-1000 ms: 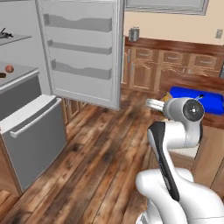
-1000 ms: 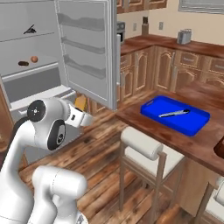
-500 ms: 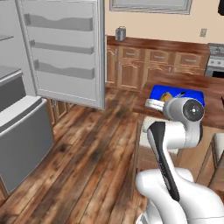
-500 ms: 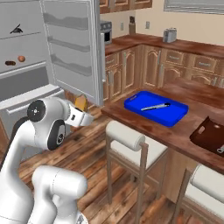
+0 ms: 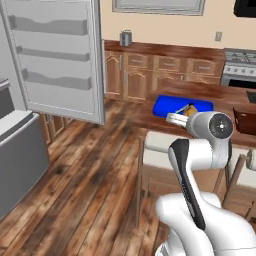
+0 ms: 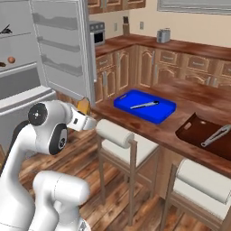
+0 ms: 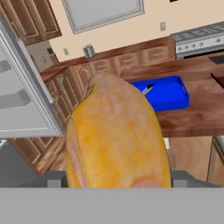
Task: Gather the onion and sweet potato from the fridge and place them on a tray on the dining counter. Then gather the chicken drumstick and fish from the fridge and place them on the other tray.
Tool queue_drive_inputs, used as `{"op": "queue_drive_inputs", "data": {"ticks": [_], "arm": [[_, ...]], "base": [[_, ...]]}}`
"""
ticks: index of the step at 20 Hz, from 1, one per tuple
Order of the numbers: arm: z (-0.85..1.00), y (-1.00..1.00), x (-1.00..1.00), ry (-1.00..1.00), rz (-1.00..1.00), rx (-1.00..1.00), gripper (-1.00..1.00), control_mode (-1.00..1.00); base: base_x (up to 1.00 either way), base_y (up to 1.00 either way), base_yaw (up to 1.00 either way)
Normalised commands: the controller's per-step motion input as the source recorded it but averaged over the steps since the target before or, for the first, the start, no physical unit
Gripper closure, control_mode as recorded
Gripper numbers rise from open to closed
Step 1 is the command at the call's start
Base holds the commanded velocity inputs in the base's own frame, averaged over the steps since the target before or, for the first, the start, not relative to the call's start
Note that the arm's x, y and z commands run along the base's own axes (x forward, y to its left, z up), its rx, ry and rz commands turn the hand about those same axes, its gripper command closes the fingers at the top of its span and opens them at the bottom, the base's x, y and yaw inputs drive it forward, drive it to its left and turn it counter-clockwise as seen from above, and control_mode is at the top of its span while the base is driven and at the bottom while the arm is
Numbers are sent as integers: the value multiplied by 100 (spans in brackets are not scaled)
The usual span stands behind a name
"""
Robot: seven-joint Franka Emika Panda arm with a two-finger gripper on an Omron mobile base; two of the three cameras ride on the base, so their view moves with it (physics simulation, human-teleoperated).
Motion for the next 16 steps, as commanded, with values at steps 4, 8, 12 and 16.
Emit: {"op": "queue_drive_inputs", "data": {"ticks": [4, 8, 12, 16], "arm": [[0, 0, 0, 0, 0, 0, 100, 100], [0, 0, 0, 0, 0, 0, 100, 100], [0, 0, 0, 0, 0, 0, 100, 100], [0, 0, 0, 0, 0, 0, 100, 100]], "base": [[0, -50, -7], [3, -49, -5], [3, -49, -4], [18, -56, -8]]}}
